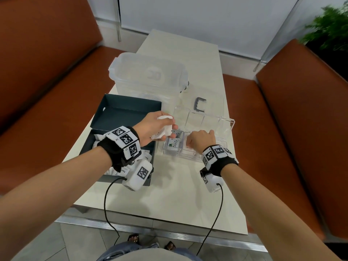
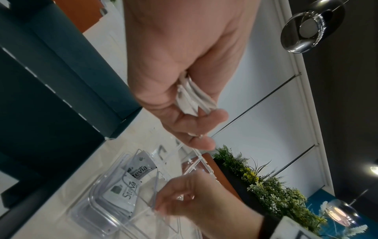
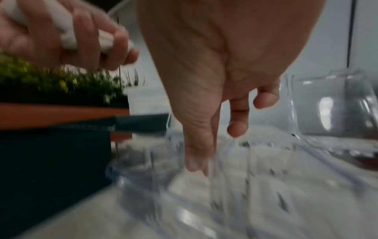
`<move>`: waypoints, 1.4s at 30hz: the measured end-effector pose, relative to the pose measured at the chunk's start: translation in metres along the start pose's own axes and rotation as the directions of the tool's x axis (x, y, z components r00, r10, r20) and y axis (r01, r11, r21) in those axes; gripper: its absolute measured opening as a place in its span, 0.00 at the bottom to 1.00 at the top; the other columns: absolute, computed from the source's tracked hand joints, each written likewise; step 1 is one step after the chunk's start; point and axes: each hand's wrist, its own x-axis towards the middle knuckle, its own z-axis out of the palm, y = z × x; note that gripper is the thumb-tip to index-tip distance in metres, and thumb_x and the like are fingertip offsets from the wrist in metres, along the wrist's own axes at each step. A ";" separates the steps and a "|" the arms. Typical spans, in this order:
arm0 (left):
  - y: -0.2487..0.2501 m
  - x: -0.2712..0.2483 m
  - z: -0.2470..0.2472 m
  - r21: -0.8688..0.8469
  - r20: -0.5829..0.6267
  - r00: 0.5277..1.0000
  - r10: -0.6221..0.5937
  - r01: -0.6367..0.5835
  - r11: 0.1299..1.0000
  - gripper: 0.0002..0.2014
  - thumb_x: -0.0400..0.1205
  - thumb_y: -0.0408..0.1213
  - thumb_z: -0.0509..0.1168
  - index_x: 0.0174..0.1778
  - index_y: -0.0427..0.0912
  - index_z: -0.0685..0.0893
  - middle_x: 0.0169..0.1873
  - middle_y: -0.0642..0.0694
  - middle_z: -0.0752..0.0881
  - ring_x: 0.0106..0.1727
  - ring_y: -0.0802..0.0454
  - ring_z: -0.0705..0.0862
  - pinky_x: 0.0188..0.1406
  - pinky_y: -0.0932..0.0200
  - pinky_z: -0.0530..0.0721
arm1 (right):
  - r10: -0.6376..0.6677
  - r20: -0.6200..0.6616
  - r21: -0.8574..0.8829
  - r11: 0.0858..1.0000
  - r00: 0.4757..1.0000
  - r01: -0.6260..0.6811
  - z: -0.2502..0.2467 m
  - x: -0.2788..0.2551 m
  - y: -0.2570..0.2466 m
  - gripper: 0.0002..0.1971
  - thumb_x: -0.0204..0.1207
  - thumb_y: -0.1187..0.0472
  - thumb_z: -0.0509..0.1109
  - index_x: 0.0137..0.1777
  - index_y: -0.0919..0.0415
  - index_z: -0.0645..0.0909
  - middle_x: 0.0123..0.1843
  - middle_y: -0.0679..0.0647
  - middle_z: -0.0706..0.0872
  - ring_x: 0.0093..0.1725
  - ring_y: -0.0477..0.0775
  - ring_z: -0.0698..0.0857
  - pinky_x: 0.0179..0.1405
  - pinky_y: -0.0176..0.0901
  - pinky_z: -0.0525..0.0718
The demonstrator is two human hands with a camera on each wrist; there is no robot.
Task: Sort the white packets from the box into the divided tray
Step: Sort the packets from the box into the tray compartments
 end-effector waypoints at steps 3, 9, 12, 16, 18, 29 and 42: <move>0.002 0.000 0.001 -0.056 0.013 0.999 -0.040 0.041 0.998 0.13 0.87 0.46 0.61 0.62 0.42 0.77 0.51 0.39 0.90 0.43 0.44 0.91 0.29 0.60 0.82 | 0.001 -0.179 0.367 0.928 0.984 0.066 -0.023 -0.010 -0.004 0.16 0.79 0.68 0.60 0.52 0.51 0.87 0.51 0.49 0.90 0.53 0.54 0.86 0.59 0.47 0.78; 0.004 0.003 0.007 -0.213 -0.061 0.985 -0.161 0.145 0.966 0.21 0.87 0.57 0.55 0.54 0.43 0.82 0.30 0.46 0.89 0.28 0.51 0.86 0.21 0.64 0.82 | 0.002 -0.379 0.677 0.683 0.925 0.276 -0.044 -0.046 -0.044 0.16 0.76 0.49 0.71 0.61 0.51 0.83 0.51 0.50 0.82 0.43 0.38 0.80 0.38 0.21 0.73; 0.005 0.003 0.007 -0.231 -0.070 0.979 -0.191 0.171 0.958 0.21 0.86 0.58 0.54 0.51 0.44 0.82 0.29 0.46 0.90 0.26 0.51 0.88 0.26 0.62 0.84 | 0.080 -0.320 0.733 0.652 0.944 0.193 -0.039 -0.049 -0.048 0.26 0.74 0.44 0.73 0.69 0.53 0.78 0.57 0.51 0.76 0.51 0.40 0.76 0.38 0.16 0.70; 0.008 0.001 0.016 -0.251 -0.070 0.978 -0.195 0.172 0.953 0.23 0.86 0.59 0.53 0.58 0.45 0.83 0.35 0.46 0.91 0.31 0.50 0.90 0.28 0.60 0.87 | 0.140 -0.311 0.824 0.533 0.940 0.193 -0.038 -0.053 -0.054 0.26 0.68 0.45 0.79 0.63 0.54 0.79 0.56 0.52 0.74 0.45 0.35 0.77 0.38 0.11 0.70; 0.009 0.000 0.022 -0.258 -0.069 0.981 -0.182 0.159 0.953 0.24 0.86 0.60 0.54 0.63 0.46 0.82 0.41 0.45 0.90 0.32 0.49 0.90 0.26 0.60 0.87 | 0.123 -0.290 0.819 0.545 0.949 0.180 -0.038 -0.054 -0.057 0.26 0.66 0.48 0.81 0.62 0.53 0.79 0.54 0.50 0.70 0.39 0.36 0.79 0.36 0.12 0.72; 0.002 -0.001 0.027 -0.389 0.170 0.975 -0.140 0.197 0.900 0.13 0.86 0.46 0.57 0.59 0.40 0.76 0.52 0.37 0.85 0.50 0.44 0.85 0.44 0.52 0.87 | 0.213 -0.100 0.958 0.284 0.972 0.036 -0.047 -0.052 -0.032 0.03 0.72 0.61 0.77 0.41 0.59 0.86 0.34 0.49 0.82 0.31 0.46 0.79 0.31 0.37 0.77; -0.006 0.003 0.029 -0.246 0.022 0.999 -0.028 0.033 0.969 0.19 0.81 0.20 0.66 0.66 0.39 0.76 0.65 0.33 0.79 0.59 0.37 0.85 0.43 0.50 0.91 | 0.322 0.008 0.998 -0.062 0.947 0.012 -0.054 -0.056 0.004 0.04 0.79 0.71 0.68 0.52 0.69 0.82 0.37 0.59 0.85 0.32 0.52 0.85 0.34 0.39 0.87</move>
